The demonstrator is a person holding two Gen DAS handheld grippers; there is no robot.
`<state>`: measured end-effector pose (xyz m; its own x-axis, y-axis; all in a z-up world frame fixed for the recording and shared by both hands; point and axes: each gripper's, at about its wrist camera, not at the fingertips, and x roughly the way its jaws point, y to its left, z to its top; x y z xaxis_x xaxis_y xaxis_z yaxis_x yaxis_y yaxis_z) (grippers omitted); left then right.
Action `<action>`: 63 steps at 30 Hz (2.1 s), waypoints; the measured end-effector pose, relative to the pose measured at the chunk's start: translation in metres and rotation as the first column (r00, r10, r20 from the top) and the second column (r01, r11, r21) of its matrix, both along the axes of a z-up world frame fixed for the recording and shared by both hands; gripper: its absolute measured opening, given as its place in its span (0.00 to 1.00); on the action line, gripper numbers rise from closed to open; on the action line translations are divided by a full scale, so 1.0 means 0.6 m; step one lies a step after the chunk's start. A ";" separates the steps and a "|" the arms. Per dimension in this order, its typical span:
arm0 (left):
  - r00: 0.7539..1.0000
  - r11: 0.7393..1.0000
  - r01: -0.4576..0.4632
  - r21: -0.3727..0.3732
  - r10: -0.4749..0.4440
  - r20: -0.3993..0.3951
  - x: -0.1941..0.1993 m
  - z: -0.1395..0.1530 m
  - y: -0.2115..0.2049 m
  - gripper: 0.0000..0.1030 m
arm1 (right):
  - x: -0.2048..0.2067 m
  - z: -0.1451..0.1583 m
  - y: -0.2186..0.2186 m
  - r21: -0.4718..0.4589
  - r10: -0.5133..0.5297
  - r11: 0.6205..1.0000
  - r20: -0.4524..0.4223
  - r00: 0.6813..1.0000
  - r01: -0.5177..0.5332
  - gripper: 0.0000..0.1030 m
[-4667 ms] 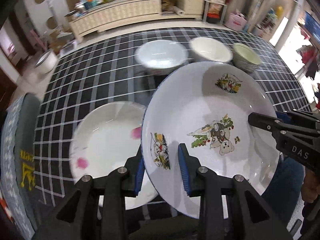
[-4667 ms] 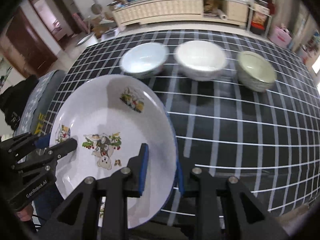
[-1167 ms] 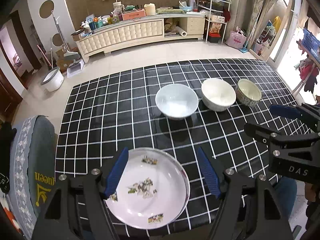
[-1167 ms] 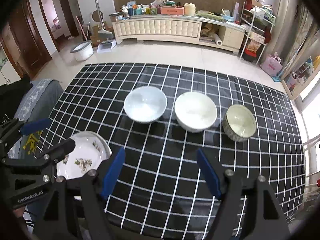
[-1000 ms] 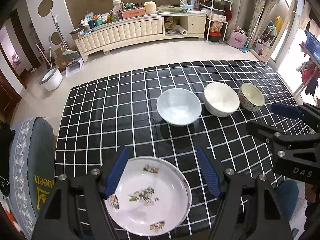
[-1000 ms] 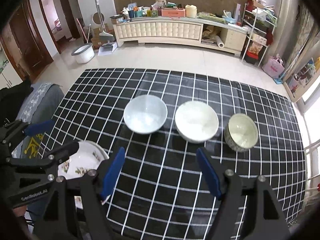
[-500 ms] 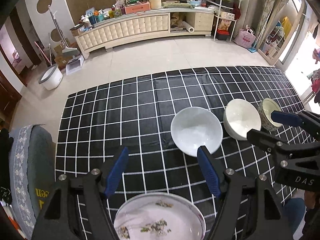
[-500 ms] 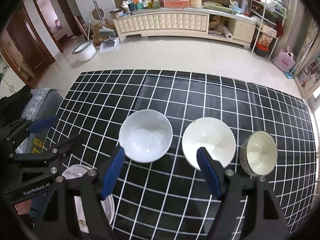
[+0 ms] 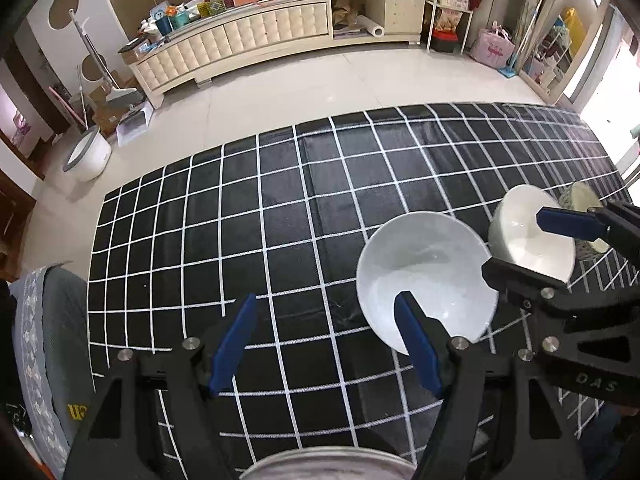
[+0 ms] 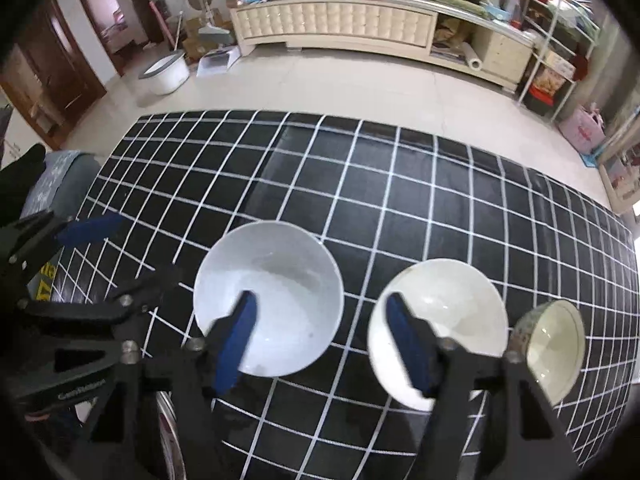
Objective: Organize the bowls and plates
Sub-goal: 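Move both grippers to the rim of the plain white bowl, then grasp the white bowl rim with both grippers and lift it, then carry the white bowl with both grippers toward the plate stack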
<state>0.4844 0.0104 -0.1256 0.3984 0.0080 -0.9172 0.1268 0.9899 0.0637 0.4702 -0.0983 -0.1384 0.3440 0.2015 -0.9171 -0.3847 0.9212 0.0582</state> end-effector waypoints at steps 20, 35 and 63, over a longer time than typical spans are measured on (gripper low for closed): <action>0.993 0.999 0.036 -0.036 -0.040 -0.107 0.028 -0.086 -0.004 0.46 | 0.030 -0.064 0.000 0.003 0.003 1.000 -0.081 0.997 -0.003 0.38; 0.986 0.995 0.083 -0.046 -0.089 -0.144 0.027 -0.101 -0.034 0.15 | 0.027 -0.090 -0.008 0.017 -0.003 1.000 -0.101 0.995 0.005 0.11; 0.985 0.986 0.166 -0.029 -0.167 -0.044 -0.206 0.053 -0.123 0.10 | -0.185 0.032 -0.119 0.081 -0.110 0.990 -0.072 0.991 0.115 0.10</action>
